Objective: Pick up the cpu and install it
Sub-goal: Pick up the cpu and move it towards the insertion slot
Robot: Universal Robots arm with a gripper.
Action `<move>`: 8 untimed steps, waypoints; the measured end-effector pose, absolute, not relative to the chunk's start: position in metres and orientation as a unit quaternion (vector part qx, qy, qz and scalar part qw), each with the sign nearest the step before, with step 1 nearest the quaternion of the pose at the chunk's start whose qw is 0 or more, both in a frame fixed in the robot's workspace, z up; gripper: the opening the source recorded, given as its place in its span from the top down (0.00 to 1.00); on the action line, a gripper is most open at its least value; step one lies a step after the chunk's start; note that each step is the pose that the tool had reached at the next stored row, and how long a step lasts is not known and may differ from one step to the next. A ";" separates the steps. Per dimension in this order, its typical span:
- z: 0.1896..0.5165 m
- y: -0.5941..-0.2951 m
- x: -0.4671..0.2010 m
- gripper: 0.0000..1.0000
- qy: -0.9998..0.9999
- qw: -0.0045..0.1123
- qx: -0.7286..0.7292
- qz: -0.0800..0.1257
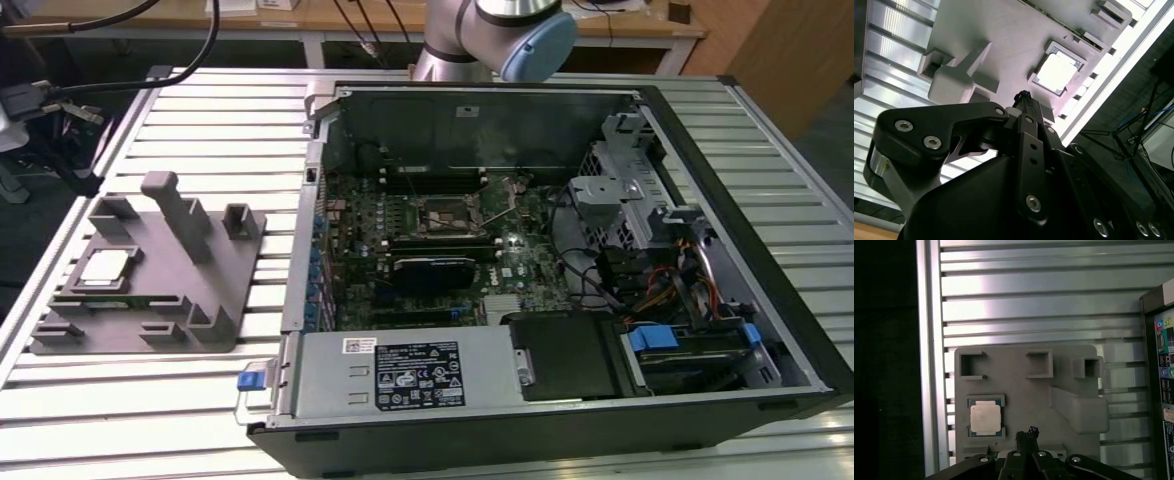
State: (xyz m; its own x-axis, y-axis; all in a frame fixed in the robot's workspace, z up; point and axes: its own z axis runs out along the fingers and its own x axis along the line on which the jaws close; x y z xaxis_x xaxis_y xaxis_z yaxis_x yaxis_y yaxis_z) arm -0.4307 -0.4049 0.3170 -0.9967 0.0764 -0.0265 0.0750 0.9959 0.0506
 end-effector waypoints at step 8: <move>0.315 -0.406 -0.432 0.89 0.999 0.014 0.038 0.025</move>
